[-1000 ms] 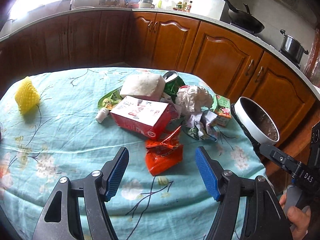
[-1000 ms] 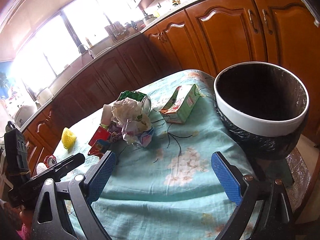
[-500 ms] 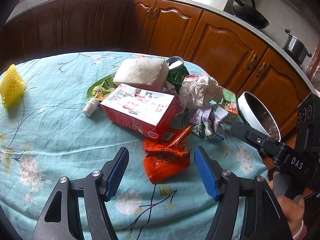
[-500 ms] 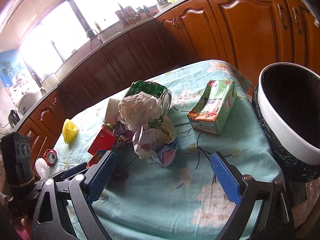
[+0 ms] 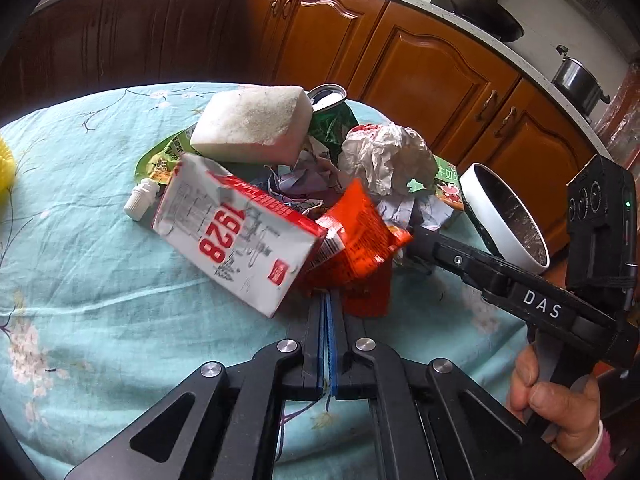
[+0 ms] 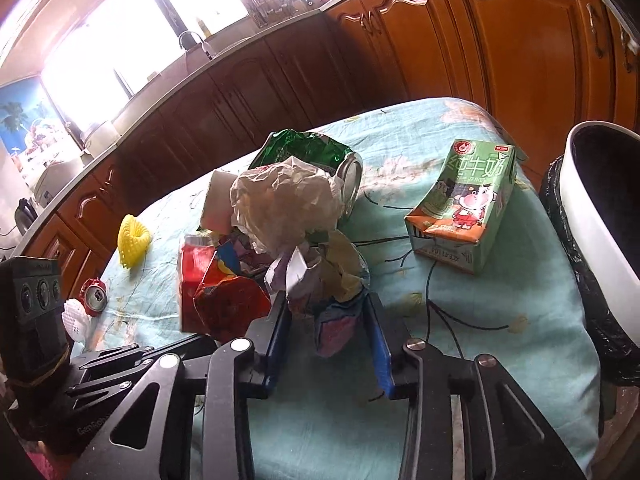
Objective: Collect trash
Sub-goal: 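Grasp the orange snack wrapper with the left gripper while the right grasps crumpled paper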
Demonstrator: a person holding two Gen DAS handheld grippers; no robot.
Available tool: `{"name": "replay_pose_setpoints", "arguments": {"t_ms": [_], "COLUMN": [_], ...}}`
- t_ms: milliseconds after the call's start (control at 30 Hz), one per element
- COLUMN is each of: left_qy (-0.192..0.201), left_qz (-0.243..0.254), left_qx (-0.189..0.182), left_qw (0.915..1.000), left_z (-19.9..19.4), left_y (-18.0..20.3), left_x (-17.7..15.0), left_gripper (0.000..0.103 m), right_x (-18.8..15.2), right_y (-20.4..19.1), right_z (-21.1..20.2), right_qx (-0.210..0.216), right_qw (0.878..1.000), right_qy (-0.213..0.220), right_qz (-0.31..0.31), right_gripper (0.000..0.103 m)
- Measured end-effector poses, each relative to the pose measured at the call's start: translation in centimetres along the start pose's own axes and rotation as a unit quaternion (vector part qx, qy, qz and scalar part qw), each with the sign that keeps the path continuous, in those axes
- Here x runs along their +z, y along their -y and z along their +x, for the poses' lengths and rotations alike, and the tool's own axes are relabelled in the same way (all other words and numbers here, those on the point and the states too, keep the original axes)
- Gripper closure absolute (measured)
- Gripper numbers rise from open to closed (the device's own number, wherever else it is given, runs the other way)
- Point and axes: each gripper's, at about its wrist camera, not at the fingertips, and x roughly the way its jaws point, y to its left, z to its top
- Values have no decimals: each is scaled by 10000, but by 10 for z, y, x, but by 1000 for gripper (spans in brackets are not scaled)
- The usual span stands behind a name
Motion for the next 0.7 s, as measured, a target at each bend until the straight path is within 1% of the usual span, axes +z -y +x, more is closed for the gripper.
{"name": "replay_pose_setpoints", "arguments": {"t_ms": [133, 200, 233, 300, 367, 433, 533, 600, 633, 700], "left_qy": [65, 124, 141, 147, 225, 296, 268, 156, 92, 111], "left_qz": [74, 149, 189, 262, 321, 434, 591, 614, 600, 545], "left_qx": [-88, -40, 1, 29, 138, 281, 440, 458, 441, 389], "left_qw": [9999, 9998, 9997, 9995, 9991, 9982, 9969, 9969, 9972, 9977], "left_z": [-9, -13, -14, -14, -13, -9, 4, 14, 19, 21], "left_y": [5, 9, 11, 14, 18, 25, 33, 34, 34, 32], "left_x": [-1, -1, 0, 1, 3, 5, 7, 8, 9, 13], "left_gripper": [103, 103, 101, 90, 66, 58, 59, 79, 91, 97], "right_x": [-6, -10, -12, -15, -19, -21, -24, -26, -28, -30], "right_y": [1, 5, 8, 15, 21, 27, 31, 33, 34, 36], "right_z": [-15, -23, -28, -37, -47, -56, -67, -72, -74, -78], "right_qx": [-4, -31, -32, -62, -89, -93, -112, -127, -144, -152], "right_qw": [10000, 9999, 9998, 9997, 9993, 9989, 9981, 9978, 9976, 9974], "right_qy": [84, 131, 150, 187, 251, 309, 400, 440, 448, 469], "right_qz": [1, 44, 86, 167, 255, 346, 446, 486, 502, 533], "right_gripper": [69, 69, 69, 69, 69, 69, 69, 69, 69, 69]}}
